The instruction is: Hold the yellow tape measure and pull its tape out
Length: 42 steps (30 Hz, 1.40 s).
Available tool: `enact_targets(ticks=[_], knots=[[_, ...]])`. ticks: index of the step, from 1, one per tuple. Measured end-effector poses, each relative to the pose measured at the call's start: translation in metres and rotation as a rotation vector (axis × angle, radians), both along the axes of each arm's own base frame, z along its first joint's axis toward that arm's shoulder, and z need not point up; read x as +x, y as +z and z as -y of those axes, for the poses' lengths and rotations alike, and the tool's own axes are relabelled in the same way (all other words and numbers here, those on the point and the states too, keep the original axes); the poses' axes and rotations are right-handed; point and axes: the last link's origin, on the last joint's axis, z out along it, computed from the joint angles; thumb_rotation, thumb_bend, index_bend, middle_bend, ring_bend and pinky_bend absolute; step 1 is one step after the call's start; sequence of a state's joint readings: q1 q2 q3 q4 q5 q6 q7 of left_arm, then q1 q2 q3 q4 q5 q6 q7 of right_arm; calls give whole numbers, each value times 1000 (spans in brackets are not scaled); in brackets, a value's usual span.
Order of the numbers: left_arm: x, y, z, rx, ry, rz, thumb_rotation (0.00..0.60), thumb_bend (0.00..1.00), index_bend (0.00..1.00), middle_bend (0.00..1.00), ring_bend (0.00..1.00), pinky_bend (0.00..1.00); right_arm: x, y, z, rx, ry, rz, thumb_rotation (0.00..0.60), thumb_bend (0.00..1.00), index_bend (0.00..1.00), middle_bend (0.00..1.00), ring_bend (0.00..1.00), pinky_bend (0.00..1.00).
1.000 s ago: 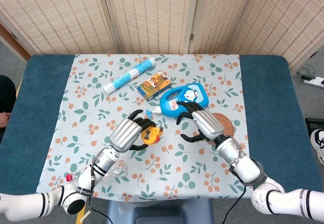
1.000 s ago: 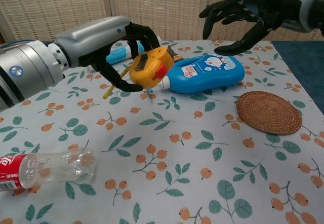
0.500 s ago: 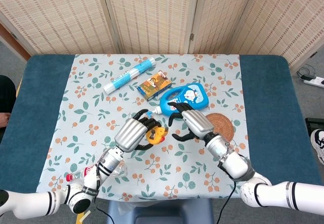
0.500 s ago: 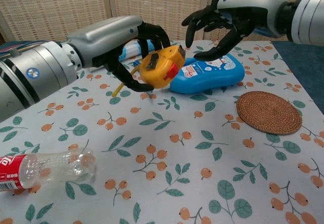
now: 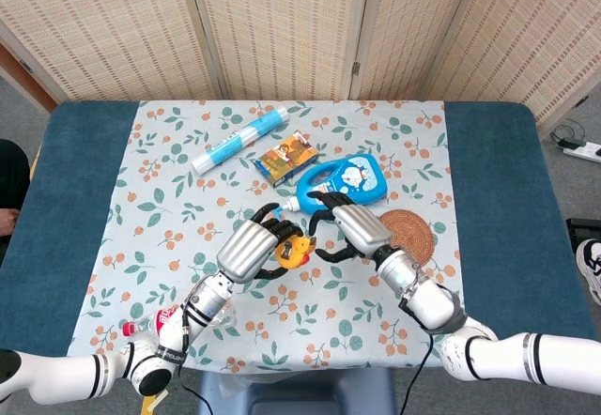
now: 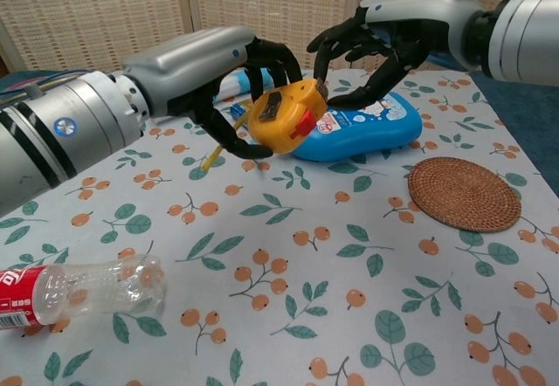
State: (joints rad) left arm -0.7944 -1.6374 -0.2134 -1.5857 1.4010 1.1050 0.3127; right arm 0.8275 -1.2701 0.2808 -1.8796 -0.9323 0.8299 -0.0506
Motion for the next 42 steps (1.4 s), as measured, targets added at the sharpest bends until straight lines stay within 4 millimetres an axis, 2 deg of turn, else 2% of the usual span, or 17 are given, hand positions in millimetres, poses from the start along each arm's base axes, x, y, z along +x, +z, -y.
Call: enact_targets(ticks=[11, 23, 31, 42], knots=[[-3, -5, -3, -1, 18, -10, 600, 422, 575, 561, 476, 163, 2, -3, 1, 8, 0, -6, 600, 345, 557, 138, 95, 0], [-2, -5, -3, 0, 18, -22, 600, 422, 575, 561, 476, 163, -1, -8, 3, 9, -8, -21, 600, 345, 562, 140, 89, 0], [-4, -6, -5, 0, 27, -27, 600, 422, 575, 561, 475, 160, -5, -10, 3, 10, -20, -25, 600, 346, 685, 180, 95, 0], [-6, -9, -5, -3, 32, -37, 600, 422, 575, 561, 474, 158, -8, -10, 3, 17, -35, -18, 600, 346, 754, 227, 104, 0]])
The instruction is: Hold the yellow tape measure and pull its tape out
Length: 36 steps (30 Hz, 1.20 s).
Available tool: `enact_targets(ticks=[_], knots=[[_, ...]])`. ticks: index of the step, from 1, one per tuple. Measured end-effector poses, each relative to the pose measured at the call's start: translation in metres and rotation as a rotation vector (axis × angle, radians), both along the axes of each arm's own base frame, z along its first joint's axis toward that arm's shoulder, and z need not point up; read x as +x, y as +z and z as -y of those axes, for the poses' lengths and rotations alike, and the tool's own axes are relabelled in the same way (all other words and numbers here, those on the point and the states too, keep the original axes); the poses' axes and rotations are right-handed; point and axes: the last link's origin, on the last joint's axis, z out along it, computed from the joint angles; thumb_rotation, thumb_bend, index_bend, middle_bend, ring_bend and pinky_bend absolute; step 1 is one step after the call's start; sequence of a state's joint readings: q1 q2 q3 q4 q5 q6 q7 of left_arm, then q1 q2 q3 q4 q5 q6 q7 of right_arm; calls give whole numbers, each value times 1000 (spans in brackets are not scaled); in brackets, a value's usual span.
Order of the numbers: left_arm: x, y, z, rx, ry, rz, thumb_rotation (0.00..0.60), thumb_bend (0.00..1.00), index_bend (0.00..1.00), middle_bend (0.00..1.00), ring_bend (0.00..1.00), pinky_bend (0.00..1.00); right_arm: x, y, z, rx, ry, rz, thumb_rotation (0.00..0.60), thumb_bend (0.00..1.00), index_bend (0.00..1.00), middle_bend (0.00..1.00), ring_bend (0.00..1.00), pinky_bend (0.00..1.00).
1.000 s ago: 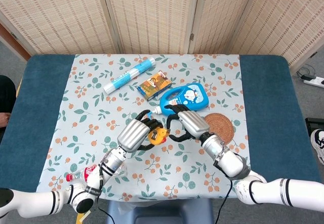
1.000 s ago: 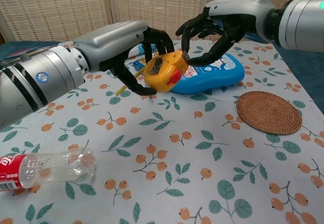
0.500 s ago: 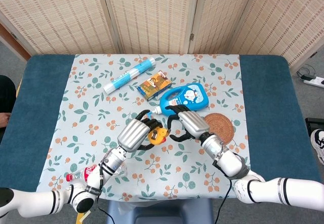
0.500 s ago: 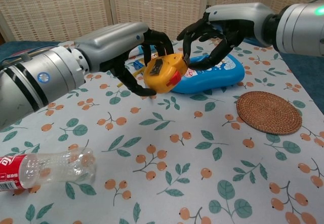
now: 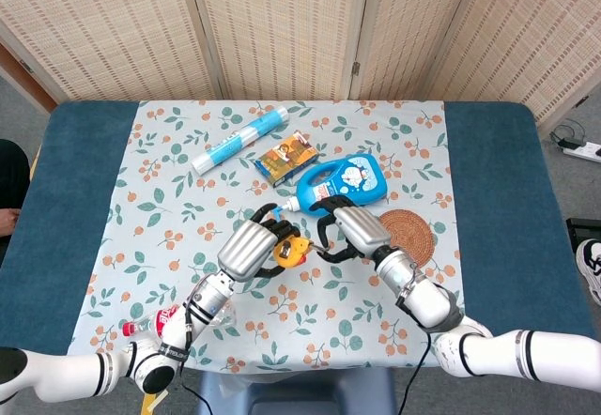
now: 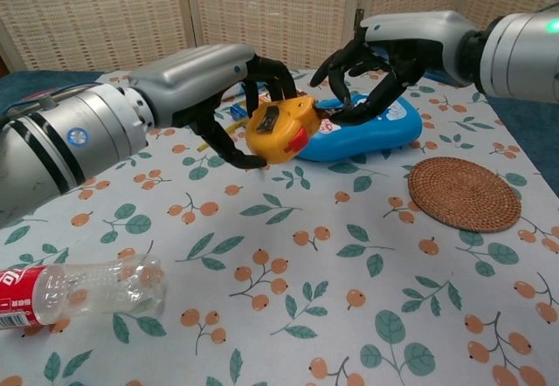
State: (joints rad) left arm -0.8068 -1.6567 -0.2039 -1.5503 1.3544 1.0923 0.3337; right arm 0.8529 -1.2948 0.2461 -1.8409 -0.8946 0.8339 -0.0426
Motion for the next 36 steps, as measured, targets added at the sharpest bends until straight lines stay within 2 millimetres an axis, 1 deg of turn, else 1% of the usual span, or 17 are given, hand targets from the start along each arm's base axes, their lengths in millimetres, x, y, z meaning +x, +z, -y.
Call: enact_targets(ticks=[12, 17, 23, 29, 36], knots=[[-2, -1, -1, 1, 1, -8, 600, 423, 573, 561, 473, 157, 0, -1, 1, -15, 6, 0, 600, 349, 757, 237, 112, 0], [-10, -1, -3, 7, 9, -21, 600, 422, 573, 561, 472, 155, -3, 2, 1, -27, 3, 2, 600, 448, 766, 245, 120, 0], [-28, 2, -9, 13, 29, -45, 600, 423, 574, 561, 472, 152, -6, 6, 1, -38, 0, 6, 600, 472, 766, 249, 127, 0], [-49, 7, -16, 22, 42, -75, 600, 423, 573, 561, 472, 152, -15, 17, -3, -48, -13, 17, 600, 473, 766, 253, 132, 0], [-75, 12, -28, 44, 39, -133, 600, 423, 573, 561, 472, 152, -26, 42, -11, -62, -29, 49, 600, 473, 766, 254, 134, 0]])
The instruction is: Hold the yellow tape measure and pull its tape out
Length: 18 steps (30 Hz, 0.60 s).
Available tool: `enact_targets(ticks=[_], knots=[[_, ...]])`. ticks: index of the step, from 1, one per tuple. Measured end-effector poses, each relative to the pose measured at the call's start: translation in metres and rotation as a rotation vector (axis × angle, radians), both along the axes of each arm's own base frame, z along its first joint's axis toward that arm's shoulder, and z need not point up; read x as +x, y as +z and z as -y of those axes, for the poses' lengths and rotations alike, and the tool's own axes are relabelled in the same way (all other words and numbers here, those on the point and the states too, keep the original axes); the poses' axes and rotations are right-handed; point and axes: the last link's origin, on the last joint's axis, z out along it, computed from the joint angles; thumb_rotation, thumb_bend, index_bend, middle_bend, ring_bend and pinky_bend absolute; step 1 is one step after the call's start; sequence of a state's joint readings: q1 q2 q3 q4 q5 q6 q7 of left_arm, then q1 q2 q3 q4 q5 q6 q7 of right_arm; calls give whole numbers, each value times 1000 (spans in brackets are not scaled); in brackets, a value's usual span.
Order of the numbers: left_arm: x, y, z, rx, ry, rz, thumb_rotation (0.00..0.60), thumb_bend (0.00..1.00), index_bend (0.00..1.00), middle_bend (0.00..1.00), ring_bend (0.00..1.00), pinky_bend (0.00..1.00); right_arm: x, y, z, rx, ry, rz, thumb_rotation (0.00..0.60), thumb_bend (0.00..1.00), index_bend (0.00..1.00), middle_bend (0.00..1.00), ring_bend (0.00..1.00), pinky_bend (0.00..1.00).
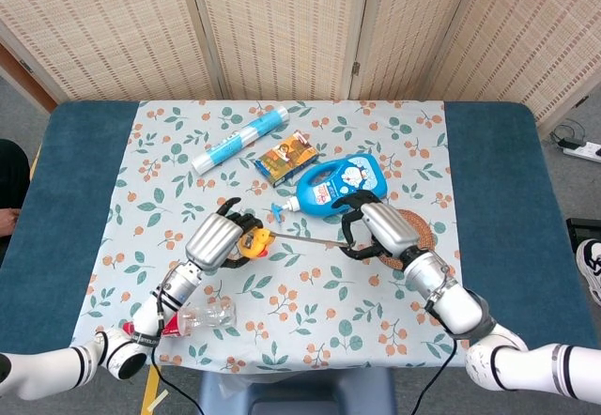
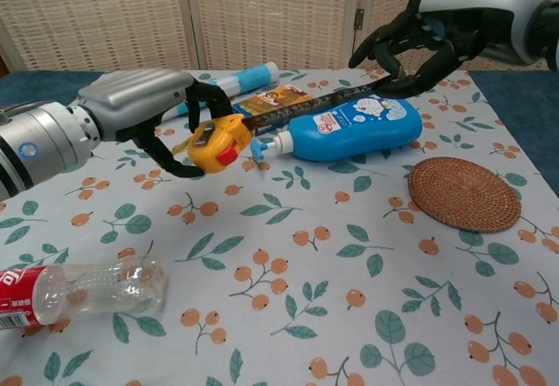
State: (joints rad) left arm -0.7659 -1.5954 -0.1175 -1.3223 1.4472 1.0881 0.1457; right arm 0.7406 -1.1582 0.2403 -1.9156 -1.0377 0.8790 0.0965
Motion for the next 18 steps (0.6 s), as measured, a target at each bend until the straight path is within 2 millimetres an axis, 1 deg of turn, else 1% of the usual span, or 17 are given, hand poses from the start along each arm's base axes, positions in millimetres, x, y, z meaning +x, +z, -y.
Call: enact_targets(ticks=[9, 18], knots=[[-37, 14, -18, 46, -7, -70, 600, 422, 573, 561, 472, 152, -16, 42, -16, -21, -17, 48, 600, 473, 767, 254, 132, 0], [-65, 25, -26, 84, 12, -128, 600, 422, 573, 561, 471, 152, -31, 84, -39, -32, -26, 97, 600, 473, 767, 256, 137, 0]])
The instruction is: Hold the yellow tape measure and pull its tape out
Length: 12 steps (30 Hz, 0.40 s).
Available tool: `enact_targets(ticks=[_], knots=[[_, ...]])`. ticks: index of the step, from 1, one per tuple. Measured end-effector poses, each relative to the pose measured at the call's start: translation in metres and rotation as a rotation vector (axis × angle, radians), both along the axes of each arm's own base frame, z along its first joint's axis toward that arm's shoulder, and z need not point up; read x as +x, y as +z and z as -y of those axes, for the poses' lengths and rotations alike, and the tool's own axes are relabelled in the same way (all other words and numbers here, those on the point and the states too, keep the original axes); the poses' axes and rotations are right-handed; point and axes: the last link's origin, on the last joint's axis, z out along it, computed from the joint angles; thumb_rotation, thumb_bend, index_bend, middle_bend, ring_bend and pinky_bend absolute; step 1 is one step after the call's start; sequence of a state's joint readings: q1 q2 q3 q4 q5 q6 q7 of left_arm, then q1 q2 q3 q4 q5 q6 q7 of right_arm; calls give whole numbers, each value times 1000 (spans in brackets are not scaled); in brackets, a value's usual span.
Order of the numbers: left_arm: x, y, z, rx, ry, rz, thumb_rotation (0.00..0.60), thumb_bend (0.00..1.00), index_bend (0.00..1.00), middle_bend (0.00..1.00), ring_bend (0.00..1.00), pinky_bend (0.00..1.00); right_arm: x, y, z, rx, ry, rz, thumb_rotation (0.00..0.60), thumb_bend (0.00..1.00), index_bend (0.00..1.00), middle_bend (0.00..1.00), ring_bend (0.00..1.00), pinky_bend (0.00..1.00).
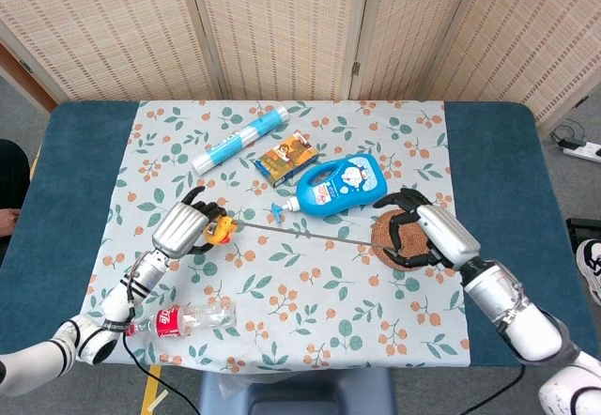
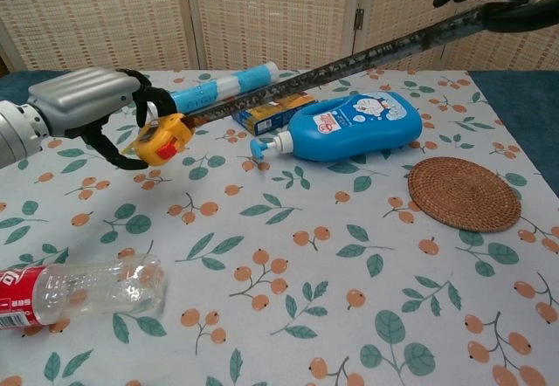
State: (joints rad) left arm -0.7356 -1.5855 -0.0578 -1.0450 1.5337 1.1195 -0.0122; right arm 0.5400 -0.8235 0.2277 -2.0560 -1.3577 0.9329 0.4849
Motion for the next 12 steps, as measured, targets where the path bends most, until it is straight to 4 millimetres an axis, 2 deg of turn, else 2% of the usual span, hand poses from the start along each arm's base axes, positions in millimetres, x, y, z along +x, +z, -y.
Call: enact_targets(ticks=[12], knots=[[-17, 8, -4, 7, 29, -12, 600, 421, 573, 561, 466, 143, -23, 49, -36, -51, -2, 92, 600, 473, 766, 261, 141, 0]])
